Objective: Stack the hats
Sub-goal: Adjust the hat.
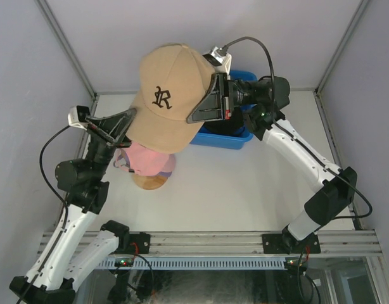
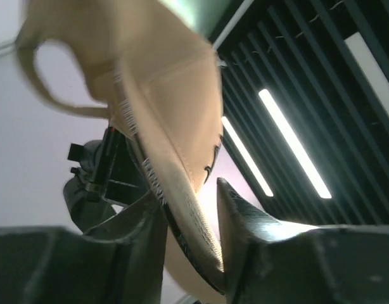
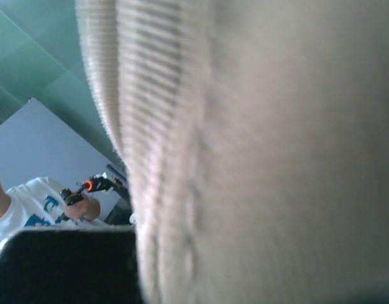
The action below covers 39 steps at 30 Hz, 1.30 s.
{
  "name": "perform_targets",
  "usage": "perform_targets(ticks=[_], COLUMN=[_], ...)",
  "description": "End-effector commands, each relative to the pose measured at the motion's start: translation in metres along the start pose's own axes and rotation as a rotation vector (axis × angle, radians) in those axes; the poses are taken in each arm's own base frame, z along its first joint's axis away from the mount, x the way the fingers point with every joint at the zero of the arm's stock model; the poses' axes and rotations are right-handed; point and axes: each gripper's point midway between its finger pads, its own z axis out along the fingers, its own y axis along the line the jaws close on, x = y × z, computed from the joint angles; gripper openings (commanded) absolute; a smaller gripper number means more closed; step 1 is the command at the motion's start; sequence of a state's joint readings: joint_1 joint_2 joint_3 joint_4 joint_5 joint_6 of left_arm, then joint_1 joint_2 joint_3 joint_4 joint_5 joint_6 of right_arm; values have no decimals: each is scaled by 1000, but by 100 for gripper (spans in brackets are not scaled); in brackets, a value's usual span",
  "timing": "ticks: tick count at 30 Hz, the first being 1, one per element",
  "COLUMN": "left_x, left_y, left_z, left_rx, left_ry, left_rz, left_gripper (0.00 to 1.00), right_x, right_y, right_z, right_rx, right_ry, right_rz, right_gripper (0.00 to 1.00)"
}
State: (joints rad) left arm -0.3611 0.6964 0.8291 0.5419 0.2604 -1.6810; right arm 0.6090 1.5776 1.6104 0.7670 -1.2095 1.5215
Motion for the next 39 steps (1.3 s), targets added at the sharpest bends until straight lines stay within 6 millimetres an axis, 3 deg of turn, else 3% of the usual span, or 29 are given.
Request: perform_targets(ticks=[1, 3, 4, 9, 14, 22, 29, 39], left_x=[6, 6, 5, -2, -26, -57, -62, -73], left_y=[-14, -14, -14, -18, -10, 7, 14, 23], left_z=[-4, -5, -5, -6, -5, 1, 16, 23], left_rx=[107, 123, 133, 166, 109, -70, -120, -151], left_ry=[44, 41, 39, -5, -154, -381, -457, -570], left_rz=[-18, -22, -22, -12, 51, 187, 205, 166], left_gripper=[25, 3, 0, 0, 0, 0, 0, 0], right_x=[-2, -3, -5, -22, -36, -31, -14, -13], right_y=[25, 21, 19, 8, -10, -54, -84, -90], right_z=[7, 9, 10, 4, -11, -36, -48, -49], right_rx=[-83, -101, -109, -112, 4, 215, 286, 262], right_ry=[40, 48, 43, -27, -118, -263, -318, -345], right_rz=[-55, -32, -19, 34, 76, 168, 247, 257], right_gripper=[0, 0, 0, 2, 24, 44, 48, 51])
